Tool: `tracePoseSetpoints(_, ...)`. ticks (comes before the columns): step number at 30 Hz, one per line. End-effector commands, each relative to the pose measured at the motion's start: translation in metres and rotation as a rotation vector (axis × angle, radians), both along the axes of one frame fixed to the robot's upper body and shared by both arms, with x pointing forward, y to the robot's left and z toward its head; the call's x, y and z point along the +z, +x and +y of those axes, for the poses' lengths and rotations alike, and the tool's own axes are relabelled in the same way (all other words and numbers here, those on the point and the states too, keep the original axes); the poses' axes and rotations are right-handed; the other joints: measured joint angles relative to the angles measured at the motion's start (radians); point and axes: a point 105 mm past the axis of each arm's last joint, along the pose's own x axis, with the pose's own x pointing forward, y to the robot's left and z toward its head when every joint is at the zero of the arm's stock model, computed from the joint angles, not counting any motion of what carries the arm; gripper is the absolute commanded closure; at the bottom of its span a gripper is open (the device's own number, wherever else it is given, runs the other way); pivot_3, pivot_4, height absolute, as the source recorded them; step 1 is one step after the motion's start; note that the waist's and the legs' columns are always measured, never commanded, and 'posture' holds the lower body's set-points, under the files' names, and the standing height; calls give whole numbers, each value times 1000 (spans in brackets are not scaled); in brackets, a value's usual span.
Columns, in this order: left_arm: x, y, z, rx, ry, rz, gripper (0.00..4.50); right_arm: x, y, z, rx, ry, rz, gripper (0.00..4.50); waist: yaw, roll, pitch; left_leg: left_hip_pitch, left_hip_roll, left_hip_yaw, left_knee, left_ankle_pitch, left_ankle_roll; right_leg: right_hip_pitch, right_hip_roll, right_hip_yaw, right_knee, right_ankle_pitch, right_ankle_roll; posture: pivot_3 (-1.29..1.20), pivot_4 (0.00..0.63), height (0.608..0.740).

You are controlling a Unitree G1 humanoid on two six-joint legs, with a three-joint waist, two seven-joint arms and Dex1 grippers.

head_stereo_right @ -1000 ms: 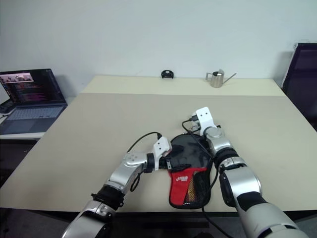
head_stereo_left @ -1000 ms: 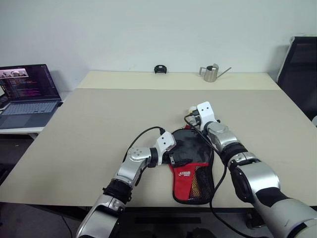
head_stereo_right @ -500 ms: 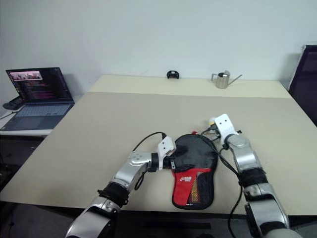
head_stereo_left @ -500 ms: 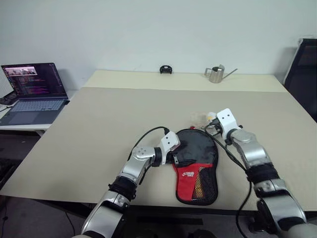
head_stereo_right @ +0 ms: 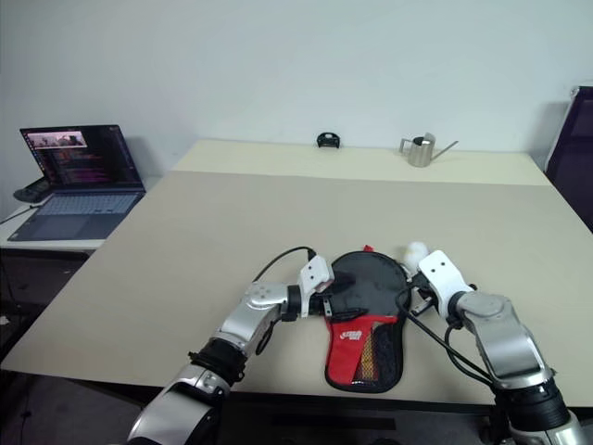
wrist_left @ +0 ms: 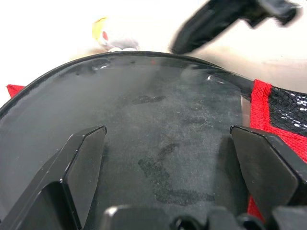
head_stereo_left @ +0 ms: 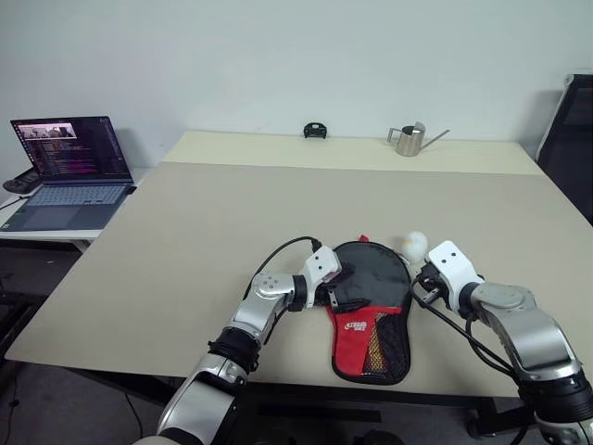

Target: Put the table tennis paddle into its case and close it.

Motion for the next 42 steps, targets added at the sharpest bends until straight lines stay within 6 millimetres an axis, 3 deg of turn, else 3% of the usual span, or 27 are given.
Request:
tracePoseSetpoints(1, -17, -5, -5, -11, 56, 38, 0, 9, -12, 2, 25, 3, 1, 4463, 1, 0, 0, 0, 0, 0, 0, 0, 0, 0, 1, 0, 0, 0, 0, 0, 150, 740)
tracePoseSetpoints(4, -16, -4, -6, -12, 53, 37, 0, 8, -17, 1, 9, 42, 18, 4463, 2, -1, 0, 0, 0, -1, 0, 0, 0, 1, 1, -1, -1, 0, 0, 0, 150, 740)
tracePoseSetpoints(9, -16, -4, -8, -15, 51, 38, 0, 25, -11, 7, -5, 144, -31, 4463, 2, 0, 0, 1, 0, -1, 0, 0, 0, 1, 1, 0, 0, -1, 1, 0, 150, 740)
tracePoseSetpoints(17, -14, -3, -9, -11, 41, 34, 0, 50, 9, 14, -20, 206, -125, 1733, 3, 0, 0, 1, 0, -1, 0, 0, 0, 1, 1, -1, 0, 0, 1, 0, 150, 740)
tracePoseSetpoints(22, 1, -4, -13, -27, -7, 6, 0, 59, 18, 16, -23, 235, -156, 34, 3, 0, 0, 0, 0, -1, 0, 0, 0, 1, 1, -1, 0, 0, 0, 0, 150, 740)
tracePoseSetpoints(33, 40, -3, -23, -59, -87, -96, 0, 74, 42, 15, -62, 295, -221, 34, -1, 0, 0, -3, 0, 0, 0, 0, 0, -2, 1, 0, -1, 0, 0, 0, 150, 740)
tracePoseSetpoints(42, 41, 0, -22, -51, -74, -107, 0, 71, 78, 18, -122, 299, -256, 34, -25, 0, 0, -2, 2, 1, -1, 0, 0, -3, 1, 1, 0, 0, 0, 0, 150, 740)
